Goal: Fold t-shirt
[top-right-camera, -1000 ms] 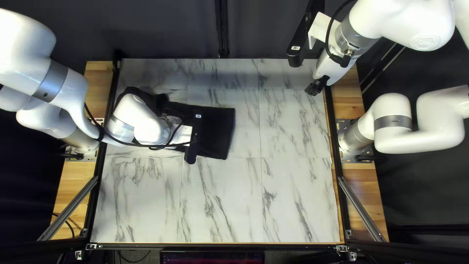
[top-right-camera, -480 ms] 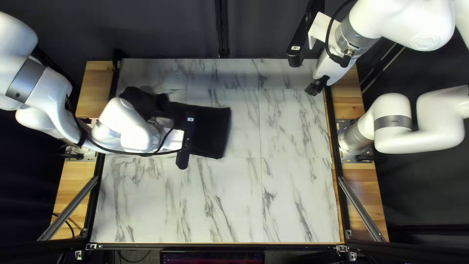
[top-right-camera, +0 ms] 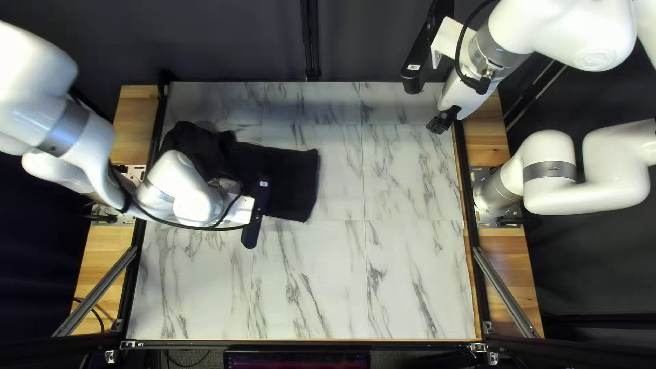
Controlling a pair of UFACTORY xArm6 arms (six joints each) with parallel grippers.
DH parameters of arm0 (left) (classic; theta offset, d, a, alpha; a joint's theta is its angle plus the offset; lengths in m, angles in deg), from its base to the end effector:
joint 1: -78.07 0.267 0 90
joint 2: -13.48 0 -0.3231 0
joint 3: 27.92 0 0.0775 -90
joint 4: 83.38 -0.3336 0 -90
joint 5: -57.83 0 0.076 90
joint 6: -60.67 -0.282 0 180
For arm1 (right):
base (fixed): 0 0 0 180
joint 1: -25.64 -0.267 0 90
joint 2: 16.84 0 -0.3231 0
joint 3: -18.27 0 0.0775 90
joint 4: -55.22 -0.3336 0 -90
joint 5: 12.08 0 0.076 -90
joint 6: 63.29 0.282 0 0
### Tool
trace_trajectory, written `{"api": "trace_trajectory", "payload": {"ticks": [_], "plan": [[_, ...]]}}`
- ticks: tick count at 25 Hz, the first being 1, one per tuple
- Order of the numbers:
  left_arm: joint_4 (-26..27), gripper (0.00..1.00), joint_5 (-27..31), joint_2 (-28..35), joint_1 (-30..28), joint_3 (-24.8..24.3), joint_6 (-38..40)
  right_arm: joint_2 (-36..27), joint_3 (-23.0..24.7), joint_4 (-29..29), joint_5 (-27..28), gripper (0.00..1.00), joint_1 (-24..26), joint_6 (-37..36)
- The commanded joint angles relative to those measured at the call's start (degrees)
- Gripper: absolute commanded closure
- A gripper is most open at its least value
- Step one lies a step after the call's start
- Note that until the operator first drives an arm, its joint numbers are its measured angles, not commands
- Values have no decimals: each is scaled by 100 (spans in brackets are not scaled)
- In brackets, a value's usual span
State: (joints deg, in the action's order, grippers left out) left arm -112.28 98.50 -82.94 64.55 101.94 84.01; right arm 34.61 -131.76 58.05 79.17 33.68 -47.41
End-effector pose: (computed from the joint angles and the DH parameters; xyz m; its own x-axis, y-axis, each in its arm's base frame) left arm 0.3425 -0.0197 0.0717 0.9730 -0.2234 -0.0578 -0.2301 -0.9208 -0.3150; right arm 0.2241 -0.0458 0.3764 0.9042 -0.4048 0.1361 -0.4101 -0.9120 0.0120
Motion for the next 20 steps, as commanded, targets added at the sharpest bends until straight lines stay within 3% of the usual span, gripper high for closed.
{"api": "trace_trajectory", "payload": {"ticks": [1,5,9,15,18,20], "plan": [[349,0,-35,623,317,-249,-720,0,0,0,0,0,0,0],[625,0,23,1390,839,-464,-1490,0,0,0,0,0,0,0],[1003,0,-198,1634,1541,-486,-2376,0,0,0,0,0,0,0],[1909,0,-334,1538,2392,-323,-3716,0,0,0,0,0,0,0],[2533,0,-267,1224,2716,-53,-4422,0,0,0,0,0,0,0],[3217,0,-257,840,2979,164,-5257,0,0,0,0,0,0,0]]}}
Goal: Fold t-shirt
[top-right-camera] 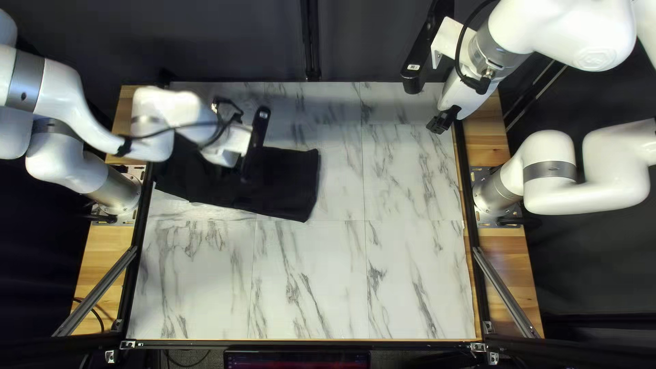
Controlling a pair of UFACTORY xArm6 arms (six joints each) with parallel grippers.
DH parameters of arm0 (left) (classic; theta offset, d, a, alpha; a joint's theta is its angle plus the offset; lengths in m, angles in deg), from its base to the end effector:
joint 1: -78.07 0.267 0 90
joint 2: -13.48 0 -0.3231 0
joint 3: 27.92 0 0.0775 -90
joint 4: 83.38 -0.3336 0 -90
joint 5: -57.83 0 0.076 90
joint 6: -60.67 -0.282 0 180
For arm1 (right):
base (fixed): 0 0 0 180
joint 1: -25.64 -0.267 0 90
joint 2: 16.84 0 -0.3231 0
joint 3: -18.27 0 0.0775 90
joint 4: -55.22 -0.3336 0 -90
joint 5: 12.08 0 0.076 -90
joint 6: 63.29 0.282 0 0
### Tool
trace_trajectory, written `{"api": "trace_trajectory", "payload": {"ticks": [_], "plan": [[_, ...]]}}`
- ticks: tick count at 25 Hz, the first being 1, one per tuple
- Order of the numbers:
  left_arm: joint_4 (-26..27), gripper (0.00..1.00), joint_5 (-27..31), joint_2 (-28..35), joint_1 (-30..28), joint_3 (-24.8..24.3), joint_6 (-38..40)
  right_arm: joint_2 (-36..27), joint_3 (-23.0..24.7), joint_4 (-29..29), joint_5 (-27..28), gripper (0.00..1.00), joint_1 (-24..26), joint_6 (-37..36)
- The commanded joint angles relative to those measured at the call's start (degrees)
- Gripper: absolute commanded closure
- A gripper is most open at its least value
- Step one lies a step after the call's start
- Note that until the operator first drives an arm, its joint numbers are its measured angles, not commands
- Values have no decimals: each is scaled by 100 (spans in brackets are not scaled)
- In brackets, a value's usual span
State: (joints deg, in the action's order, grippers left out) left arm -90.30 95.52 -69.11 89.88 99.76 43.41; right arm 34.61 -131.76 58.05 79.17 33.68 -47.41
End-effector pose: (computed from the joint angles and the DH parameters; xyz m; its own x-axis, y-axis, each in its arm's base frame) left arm 0.3511 0.0872 0.1375 0.9774 -0.1896 0.0938 -0.1781 -0.9769 -0.1185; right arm 0.2241 -0.0458 0.3764 0.9042 -0.4048 0.1361 -0.4101 -0.9120 0.0120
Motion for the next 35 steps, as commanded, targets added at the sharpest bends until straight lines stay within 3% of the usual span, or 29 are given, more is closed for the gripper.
{"api": "trace_trajectory", "payload": {"ticks": [1,7,13,14,16,17,35], "plan": [[1316,0,18,-766,556,484,-1559,0,0,0,0,0,0,0],[2287,0,173,-1822,812,1076,-2691,0,0,0,0,0,0,0],[2605,0,258,-2039,924,1077,-3045,0,0,0,0,0,0,0],[2635,5,294,-2058,946,1078,-3098,0,0,0,0,0,0,0],[2647,96,370,-2074,950,1099,-3128,0,0,0,0,0,0,0],[2641,100,408,-2069,936,1110,-3121,0,0,0,0,0,0,0],[2244,100,869,-1474,1020,1253,-2728,0,0,0,0,0,0,0]]}}
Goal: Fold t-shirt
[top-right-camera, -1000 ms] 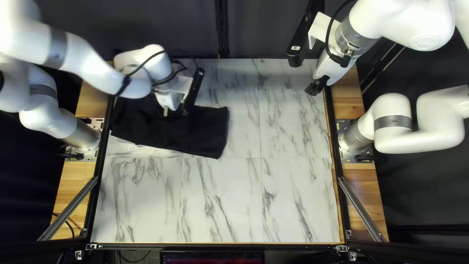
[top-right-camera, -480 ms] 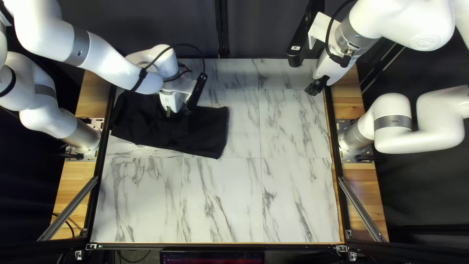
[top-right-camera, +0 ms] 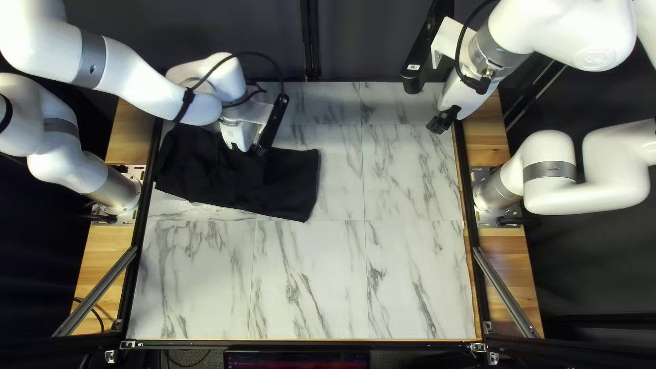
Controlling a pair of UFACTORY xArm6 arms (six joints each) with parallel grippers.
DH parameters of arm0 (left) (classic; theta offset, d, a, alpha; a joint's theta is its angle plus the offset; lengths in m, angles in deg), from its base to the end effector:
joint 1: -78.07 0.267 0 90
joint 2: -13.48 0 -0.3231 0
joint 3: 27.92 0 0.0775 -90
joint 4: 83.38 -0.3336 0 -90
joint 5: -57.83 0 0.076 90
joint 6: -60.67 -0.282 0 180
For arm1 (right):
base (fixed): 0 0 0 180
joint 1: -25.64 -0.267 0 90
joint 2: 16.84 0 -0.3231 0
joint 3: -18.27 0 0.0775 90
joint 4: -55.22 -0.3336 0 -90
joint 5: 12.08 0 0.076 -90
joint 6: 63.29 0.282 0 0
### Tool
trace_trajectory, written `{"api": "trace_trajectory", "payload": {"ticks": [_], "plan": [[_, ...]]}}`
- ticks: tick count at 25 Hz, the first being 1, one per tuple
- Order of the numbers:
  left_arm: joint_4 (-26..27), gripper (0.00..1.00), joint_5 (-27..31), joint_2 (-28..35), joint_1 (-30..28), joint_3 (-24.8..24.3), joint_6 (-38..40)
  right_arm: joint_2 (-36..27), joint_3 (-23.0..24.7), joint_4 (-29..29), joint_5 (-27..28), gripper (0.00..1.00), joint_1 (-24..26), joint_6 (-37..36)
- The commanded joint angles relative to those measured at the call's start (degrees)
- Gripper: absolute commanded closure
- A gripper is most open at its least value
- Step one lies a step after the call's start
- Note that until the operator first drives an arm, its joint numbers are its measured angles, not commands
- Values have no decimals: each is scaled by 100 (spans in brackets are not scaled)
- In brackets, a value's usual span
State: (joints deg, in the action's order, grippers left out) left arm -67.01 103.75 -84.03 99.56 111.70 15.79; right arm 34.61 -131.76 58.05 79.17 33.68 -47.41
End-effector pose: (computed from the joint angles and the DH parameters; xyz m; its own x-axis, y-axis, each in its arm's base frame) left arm 0.3737 0.1018 0.1095 0.9785 -0.1931 0.0729 -0.2038 -0.9596 0.1941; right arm 0.2241 -0.0458 0.3764 0.9042 -0.4048 0.1361 -0.4101 -0.9120 0.0120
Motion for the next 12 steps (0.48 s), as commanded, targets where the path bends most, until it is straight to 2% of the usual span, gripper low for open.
{"api": "trace_trajectory", "payload": {"ticks": [1,12], "plan": [[-126,100,68,22,80,85,42,0,0,0,0,0,0,0],[-652,100,260,66,299,208,308,0,0,0,0,0,0,0]]}}
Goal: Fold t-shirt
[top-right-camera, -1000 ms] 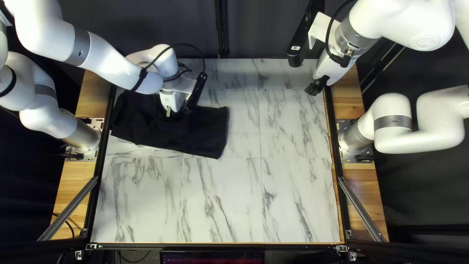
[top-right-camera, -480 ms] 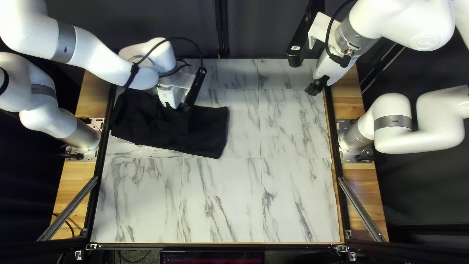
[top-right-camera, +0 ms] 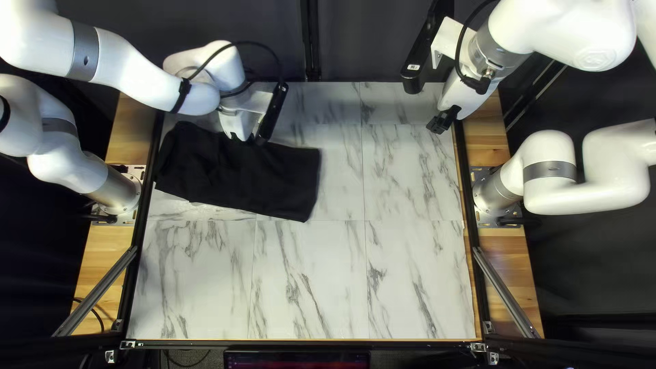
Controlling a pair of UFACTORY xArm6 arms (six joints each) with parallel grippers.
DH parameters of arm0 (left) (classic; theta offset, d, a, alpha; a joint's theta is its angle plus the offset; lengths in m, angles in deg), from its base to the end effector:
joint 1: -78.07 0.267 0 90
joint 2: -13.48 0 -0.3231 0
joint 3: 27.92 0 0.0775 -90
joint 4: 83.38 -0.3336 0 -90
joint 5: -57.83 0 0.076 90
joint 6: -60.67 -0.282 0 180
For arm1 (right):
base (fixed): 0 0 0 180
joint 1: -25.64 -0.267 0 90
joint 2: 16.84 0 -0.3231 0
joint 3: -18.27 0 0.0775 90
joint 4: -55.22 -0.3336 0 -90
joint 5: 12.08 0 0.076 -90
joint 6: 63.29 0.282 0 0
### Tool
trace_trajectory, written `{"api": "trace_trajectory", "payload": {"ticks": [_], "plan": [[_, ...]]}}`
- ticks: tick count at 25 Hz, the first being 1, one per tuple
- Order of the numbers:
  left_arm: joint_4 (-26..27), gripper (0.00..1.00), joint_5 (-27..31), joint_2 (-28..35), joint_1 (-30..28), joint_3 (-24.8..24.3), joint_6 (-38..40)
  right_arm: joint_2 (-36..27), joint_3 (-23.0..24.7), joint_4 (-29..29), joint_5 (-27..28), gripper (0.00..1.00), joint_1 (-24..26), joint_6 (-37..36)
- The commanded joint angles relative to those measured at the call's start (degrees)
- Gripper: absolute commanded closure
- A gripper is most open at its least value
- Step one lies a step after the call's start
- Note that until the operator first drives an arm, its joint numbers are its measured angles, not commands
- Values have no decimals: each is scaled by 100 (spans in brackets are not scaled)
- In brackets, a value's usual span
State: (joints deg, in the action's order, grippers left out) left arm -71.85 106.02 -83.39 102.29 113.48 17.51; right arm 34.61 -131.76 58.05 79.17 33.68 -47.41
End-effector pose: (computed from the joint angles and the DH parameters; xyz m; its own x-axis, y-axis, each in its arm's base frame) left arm 0.3669 0.1301 0.1203 0.9815 -0.1868 0.0424 -0.1912 -0.9697 0.1524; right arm 0.2241 -0.0458 0.3764 0.9042 -0.4048 0.1361 -0.4101 -0.9120 0.0120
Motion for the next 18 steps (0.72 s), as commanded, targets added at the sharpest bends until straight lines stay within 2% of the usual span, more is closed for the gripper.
{"api": "trace_trajectory", "payload": {"ticks": [1,2,3,4,6,18], "plan": [[-191,100,35,-3,27,36,157,0,0,0,0,0,0,0],[-220,100,32,-9,17,35,190,0,0,0,0,0,0,0],[-232,95,34,7,5,16,210,0,0,0,0,0,0,0],[-226,30,6,-5,-26,-8,223,0,0,0,0,0,0,0],[-231,0,-24,-18,-51,-45,239,0,0,0,0,0,0,0],[-300,0,49,683,-225,-438,603,0,0,0,0,0,0,0]]}}
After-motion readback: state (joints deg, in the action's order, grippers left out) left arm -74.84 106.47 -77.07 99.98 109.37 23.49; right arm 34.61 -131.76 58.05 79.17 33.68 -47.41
